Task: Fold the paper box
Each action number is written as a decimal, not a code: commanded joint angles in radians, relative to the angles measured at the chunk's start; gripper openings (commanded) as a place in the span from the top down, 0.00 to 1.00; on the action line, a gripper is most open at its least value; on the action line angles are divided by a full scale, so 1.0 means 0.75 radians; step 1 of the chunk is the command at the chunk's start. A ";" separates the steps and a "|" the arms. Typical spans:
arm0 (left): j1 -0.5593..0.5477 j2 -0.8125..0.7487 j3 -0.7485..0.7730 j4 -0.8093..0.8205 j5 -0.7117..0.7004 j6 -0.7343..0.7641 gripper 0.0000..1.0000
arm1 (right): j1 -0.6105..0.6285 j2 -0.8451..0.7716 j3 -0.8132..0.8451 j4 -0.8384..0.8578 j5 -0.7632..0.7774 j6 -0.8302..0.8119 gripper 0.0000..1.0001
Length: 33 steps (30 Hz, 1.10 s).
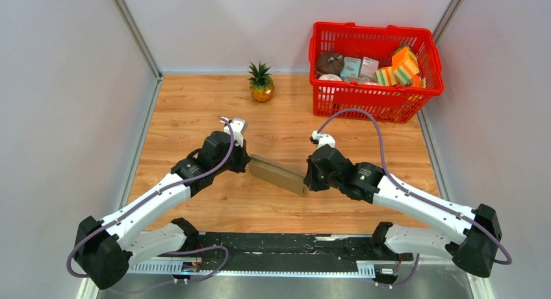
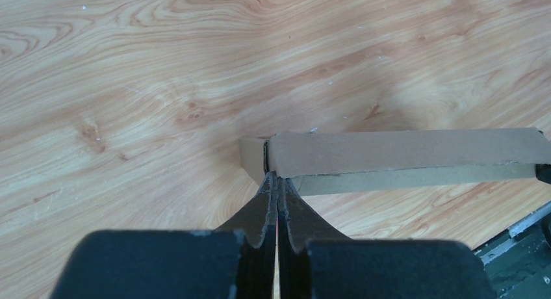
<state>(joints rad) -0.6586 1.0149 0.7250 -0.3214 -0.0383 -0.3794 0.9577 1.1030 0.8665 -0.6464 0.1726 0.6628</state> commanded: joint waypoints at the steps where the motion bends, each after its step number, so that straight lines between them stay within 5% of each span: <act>1: -0.014 -0.024 -0.038 -0.001 0.055 -0.026 1.00 | 0.008 0.061 -0.057 0.073 0.064 -0.055 0.96; 3: -0.014 -0.032 -0.052 0.003 0.057 -0.036 1.00 | -0.009 0.061 -0.020 0.019 -0.047 -0.053 0.89; 6: -0.016 -0.046 -0.067 0.017 0.057 -0.063 1.00 | -0.031 0.029 0.039 -0.036 -0.209 0.002 0.56; 17: -0.014 -0.077 -0.083 -0.009 -0.022 -0.153 1.00 | -0.418 -0.162 -0.120 0.105 -0.749 0.402 0.25; 33: -0.014 -0.073 -0.075 -0.021 -0.045 -0.183 1.00 | -0.520 -0.137 -0.284 0.391 -0.876 0.748 0.41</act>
<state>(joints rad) -0.6617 0.9611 0.6750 -0.3027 -0.0658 -0.5060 0.5774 0.9932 0.6712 -0.4500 -0.4274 1.1435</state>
